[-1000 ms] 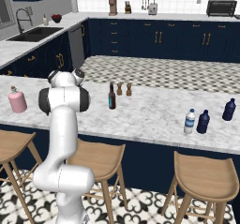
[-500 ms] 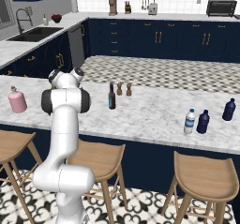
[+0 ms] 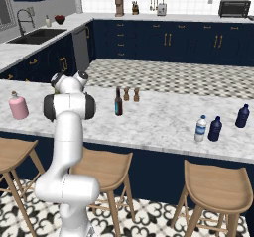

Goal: Move the plastic bottles in the middle to the plastics group, and the glass bottles in the middle to the glass group.

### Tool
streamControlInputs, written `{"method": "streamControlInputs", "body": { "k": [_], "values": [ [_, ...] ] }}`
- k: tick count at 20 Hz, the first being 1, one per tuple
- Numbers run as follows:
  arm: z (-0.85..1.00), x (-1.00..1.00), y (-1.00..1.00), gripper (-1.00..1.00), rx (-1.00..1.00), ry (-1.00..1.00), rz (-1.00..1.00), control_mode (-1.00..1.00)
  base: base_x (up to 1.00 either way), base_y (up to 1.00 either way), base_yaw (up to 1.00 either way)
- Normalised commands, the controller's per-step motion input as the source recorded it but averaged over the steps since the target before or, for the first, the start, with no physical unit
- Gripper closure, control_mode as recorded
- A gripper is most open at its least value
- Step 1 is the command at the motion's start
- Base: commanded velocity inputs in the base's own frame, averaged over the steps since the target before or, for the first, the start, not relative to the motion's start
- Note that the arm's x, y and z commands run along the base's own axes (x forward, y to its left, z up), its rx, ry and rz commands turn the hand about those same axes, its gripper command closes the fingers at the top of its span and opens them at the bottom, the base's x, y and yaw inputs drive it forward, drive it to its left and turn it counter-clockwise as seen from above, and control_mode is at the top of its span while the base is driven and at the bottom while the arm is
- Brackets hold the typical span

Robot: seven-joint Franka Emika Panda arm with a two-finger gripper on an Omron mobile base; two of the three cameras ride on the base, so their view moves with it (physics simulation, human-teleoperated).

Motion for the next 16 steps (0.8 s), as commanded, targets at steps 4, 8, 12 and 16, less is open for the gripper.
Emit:
{"method": "streamControlInputs", "body": {
  "k": [4, 8, 12, 16],
  "values": [
    [0.01, 0.0, 0.0, -1.0, 0.0, 0.0, 0.0, -1.0, 0.0, 0.0, 0.0],
    [0.08, -0.01, 0.0, -1.0, 0.0, -0.01, 0.0, -1.0, 0.0, 0.0, 0.0],
    [0.15, -0.02, -0.01, -1.0, 0.0, 0.0, 0.0, -1.0, 0.0, 0.0, 0.0],
    [0.22, -0.14, -0.11, -1.0, 0.0, 0.0, 0.0, -1.0, 0.0, 0.0, 0.0]
  ]
}}
